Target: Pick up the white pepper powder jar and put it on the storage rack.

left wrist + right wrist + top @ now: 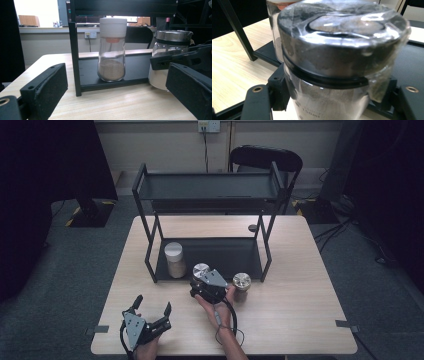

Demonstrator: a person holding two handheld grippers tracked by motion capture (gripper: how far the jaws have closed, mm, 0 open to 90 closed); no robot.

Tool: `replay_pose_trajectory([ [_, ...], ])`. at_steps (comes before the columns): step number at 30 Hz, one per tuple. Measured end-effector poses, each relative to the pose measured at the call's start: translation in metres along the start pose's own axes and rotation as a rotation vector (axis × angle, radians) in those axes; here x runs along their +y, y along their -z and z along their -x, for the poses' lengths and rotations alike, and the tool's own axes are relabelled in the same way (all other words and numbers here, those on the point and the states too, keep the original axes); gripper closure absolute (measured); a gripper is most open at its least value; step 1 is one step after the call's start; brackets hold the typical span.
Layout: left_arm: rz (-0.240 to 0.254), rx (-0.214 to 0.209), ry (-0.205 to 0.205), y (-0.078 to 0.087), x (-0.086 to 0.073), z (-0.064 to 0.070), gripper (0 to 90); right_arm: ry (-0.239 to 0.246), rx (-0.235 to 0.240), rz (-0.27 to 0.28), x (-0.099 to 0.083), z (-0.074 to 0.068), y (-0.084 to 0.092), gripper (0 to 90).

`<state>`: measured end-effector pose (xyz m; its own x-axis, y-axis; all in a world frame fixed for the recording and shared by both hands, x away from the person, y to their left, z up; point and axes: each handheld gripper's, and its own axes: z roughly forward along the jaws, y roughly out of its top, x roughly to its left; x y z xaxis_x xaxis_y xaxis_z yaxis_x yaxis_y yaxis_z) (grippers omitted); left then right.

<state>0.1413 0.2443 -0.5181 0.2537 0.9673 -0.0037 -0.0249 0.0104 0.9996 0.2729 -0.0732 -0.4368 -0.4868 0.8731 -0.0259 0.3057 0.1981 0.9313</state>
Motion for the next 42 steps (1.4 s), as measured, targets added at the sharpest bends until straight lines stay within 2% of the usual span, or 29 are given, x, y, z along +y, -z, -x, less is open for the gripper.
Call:
replay_pose_trajectory([
  [19, 0.0, 0.0, 0.0, 0.0, 0.0, 0.0, 3.1, 0.017, -0.003, 0.012, 0.019, 0.001, -0.004, 30.5],
  [27, 0.0, 0.0, 0.0, 0.0, 0.0, 0.0, 3.2, -0.016, -0.013, 0.013, 0.026, 0.004, -0.012, 30.4],
  [42, 0.0, 0.0, 0.0, 0.0, 0.0, 0.0, 3.2, -0.005, -0.036, -0.009, 0.042, 0.007, -0.032, 30.4],
])
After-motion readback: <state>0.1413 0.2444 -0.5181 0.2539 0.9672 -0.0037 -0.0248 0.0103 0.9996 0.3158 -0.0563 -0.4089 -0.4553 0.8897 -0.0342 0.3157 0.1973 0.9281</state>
